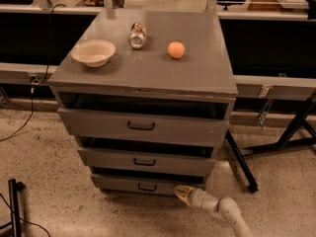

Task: Close bottom drawer

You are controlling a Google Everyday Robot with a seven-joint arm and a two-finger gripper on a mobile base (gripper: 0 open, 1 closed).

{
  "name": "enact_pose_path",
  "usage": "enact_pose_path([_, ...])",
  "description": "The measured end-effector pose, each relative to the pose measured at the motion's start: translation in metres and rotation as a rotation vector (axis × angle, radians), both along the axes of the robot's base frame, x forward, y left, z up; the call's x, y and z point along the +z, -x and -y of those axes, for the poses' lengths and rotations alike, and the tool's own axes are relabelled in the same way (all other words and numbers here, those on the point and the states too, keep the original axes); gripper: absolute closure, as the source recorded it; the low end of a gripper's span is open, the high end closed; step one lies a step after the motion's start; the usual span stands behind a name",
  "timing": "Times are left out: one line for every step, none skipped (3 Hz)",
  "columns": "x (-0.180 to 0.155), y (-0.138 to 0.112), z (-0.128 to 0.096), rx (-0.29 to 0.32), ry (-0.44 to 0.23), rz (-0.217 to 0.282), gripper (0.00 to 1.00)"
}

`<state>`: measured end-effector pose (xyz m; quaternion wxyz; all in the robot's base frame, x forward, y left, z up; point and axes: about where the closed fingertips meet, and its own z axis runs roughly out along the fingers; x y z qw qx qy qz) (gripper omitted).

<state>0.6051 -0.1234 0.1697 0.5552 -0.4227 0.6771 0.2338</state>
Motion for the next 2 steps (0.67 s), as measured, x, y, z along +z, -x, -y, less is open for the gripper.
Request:
enact_pose_path([0.001, 0.011, -0.001, 0.012, 0.001, -0.008, 1.00])
enact_pose_path([-0.005, 0.048, -0.018, 0.090, -0.030, -0.048, 1.00])
